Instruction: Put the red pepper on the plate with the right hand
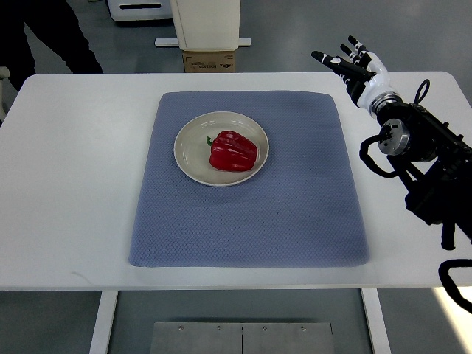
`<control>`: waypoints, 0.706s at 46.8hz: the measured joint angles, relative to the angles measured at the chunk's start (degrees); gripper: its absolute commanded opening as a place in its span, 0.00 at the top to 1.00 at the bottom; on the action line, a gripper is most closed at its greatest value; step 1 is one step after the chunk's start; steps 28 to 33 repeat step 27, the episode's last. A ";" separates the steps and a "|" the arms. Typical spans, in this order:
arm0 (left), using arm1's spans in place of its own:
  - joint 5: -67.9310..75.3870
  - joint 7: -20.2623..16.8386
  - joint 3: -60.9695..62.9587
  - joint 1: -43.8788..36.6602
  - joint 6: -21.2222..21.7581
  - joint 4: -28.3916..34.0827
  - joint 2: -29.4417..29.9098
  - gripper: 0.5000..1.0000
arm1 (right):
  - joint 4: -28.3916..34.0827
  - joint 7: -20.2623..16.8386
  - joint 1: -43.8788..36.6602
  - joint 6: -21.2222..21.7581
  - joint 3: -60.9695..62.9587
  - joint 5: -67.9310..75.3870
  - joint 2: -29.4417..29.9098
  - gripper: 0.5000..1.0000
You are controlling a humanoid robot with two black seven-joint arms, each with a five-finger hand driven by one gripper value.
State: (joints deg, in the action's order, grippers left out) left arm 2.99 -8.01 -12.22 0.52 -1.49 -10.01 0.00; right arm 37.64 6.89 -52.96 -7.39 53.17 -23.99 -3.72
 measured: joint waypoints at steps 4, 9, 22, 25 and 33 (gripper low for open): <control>0.00 0.00 0.00 0.01 0.00 0.00 0.00 0.00 | 0.08 3.40 0.67 0.01 1.95 -0.01 1.93 0.00; 0.00 0.00 -0.01 0.01 0.00 -0.01 0.00 0.00 | 0.25 7.85 2.27 0.02 3.22 0.03 3.61 0.00; 0.00 0.01 0.00 0.00 0.00 -0.01 0.00 0.00 | 0.23 9.63 4.25 0.02 3.59 0.09 3.72 0.00; 0.00 0.01 0.00 0.00 0.00 -0.01 0.00 0.00 | 0.18 9.61 4.68 0.02 3.77 0.09 3.73 0.00; 0.00 0.01 0.00 0.00 0.00 -0.01 0.00 0.00 | 0.16 9.58 4.84 0.02 4.34 0.09 3.73 0.00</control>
